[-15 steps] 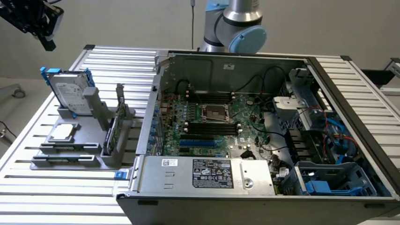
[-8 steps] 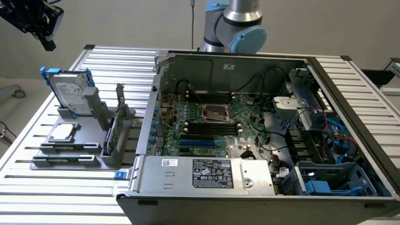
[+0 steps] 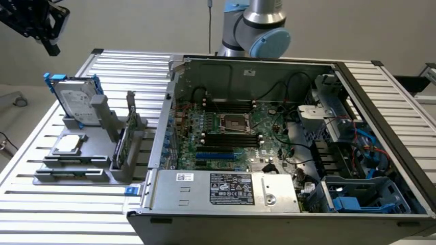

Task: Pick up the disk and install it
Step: 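Pick up the disk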

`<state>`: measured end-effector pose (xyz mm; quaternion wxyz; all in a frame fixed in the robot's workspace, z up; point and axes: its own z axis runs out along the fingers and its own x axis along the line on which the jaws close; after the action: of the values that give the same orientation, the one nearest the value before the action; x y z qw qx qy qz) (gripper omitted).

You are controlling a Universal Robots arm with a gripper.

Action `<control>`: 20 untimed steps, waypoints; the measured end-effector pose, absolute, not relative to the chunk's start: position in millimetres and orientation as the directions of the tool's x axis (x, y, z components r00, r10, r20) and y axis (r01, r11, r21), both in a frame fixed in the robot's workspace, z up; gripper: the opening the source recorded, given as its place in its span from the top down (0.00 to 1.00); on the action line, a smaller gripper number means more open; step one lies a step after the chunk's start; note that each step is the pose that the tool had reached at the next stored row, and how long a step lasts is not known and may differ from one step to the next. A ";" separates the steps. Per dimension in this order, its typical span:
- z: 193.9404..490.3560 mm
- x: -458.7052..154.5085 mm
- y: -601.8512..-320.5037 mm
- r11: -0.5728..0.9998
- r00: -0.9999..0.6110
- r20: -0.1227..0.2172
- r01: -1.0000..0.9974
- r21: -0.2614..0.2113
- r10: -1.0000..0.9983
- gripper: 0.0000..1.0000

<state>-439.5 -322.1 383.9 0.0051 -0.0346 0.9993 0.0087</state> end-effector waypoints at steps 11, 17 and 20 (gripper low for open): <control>380.9 -439.5 -322.1 0.964 -0.964 -0.011 -0.266 0.017 -0.266 0.89; 379.4 -439.4 -322.1 0.929 -0.929 -0.011 -0.370 0.017 -0.370 0.89; 378.7 -439.5 -322.1 0.907 -0.908 -0.011 -0.420 0.017 -0.420 0.89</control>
<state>-439.5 -322.1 378.7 0.0035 -0.2149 0.9766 0.0096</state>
